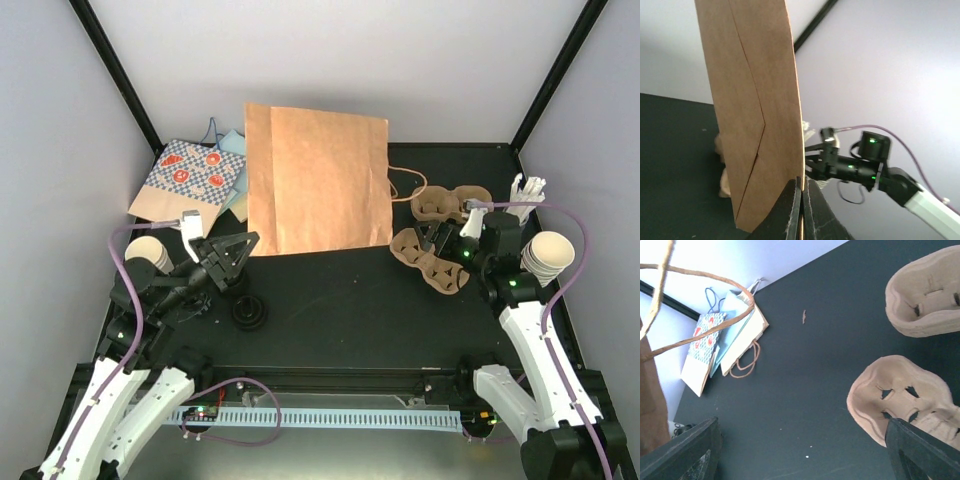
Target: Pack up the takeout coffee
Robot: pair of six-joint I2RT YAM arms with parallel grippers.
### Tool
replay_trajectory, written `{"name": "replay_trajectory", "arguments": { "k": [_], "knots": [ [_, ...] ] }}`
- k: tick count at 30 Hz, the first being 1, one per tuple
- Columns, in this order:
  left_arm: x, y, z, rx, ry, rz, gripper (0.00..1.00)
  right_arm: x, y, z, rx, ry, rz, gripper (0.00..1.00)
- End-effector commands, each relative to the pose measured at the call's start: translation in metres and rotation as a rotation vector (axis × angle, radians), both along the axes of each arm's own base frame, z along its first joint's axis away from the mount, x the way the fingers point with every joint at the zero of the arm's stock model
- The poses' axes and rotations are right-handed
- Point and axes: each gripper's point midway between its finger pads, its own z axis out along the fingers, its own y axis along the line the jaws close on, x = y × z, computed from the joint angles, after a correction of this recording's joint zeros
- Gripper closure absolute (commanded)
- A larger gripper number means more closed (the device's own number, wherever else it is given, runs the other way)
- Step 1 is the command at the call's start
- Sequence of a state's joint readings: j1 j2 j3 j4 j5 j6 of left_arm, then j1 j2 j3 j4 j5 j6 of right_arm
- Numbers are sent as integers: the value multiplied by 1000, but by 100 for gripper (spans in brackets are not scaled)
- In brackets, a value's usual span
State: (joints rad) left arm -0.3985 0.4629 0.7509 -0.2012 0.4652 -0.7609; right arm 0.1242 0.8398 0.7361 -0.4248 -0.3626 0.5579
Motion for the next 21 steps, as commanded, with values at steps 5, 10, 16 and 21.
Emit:
{"name": "replay_trajectory", "arguments": {
  "k": [5,10,16,21],
  "knots": [
    [-46,-9,67,-127,-201,-199,98,4,7,35,55,-78,15,9],
    [-50,-12,69,-139,-198,-237,98,-3,10,65,116,-165,26,10],
    [-57,-13,72,-147,-213,-259,98,-13,2,102,180,-245,-26,10],
    [-59,-14,72,-149,-214,-275,98,-20,8,127,254,-287,13,11]
  ]
}}
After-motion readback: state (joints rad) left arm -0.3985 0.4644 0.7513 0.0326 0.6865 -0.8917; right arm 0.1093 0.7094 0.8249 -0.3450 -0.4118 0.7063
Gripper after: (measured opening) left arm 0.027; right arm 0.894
